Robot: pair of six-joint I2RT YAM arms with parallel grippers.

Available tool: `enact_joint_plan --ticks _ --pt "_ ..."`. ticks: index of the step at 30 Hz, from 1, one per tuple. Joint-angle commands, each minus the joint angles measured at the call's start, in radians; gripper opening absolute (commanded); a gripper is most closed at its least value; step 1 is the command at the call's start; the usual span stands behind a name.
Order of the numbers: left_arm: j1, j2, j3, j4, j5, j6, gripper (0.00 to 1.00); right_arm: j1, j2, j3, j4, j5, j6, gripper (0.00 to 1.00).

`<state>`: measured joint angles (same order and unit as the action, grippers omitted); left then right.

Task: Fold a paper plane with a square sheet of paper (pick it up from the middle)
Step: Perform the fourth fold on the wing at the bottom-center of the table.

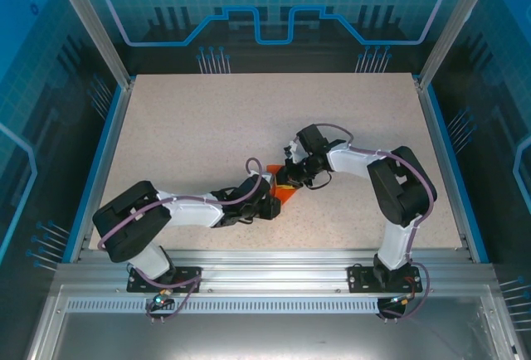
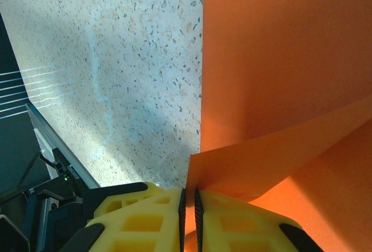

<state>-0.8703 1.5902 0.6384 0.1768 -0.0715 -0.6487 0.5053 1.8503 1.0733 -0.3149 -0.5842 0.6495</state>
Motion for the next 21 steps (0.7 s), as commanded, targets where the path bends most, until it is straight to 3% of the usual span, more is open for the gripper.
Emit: enact_joint_plan --ticks 1,6,12,21 --pt "0.001 -0.038 0.018 -0.055 0.001 0.015 0.34 0.010 0.010 0.022 -0.025 -0.007 -0.010 0.15" --pt "0.001 -0.044 0.035 -0.083 -0.015 0.030 0.33 0.010 0.009 0.027 -0.027 -0.008 -0.008 0.15" --pt "0.000 -0.028 0.047 -0.083 -0.005 0.030 0.17 0.010 0.012 0.031 -0.033 -0.008 -0.013 0.15" --pt "0.001 -0.011 0.069 -0.119 -0.015 0.038 0.19 0.010 0.012 0.036 -0.039 -0.009 -0.017 0.16"
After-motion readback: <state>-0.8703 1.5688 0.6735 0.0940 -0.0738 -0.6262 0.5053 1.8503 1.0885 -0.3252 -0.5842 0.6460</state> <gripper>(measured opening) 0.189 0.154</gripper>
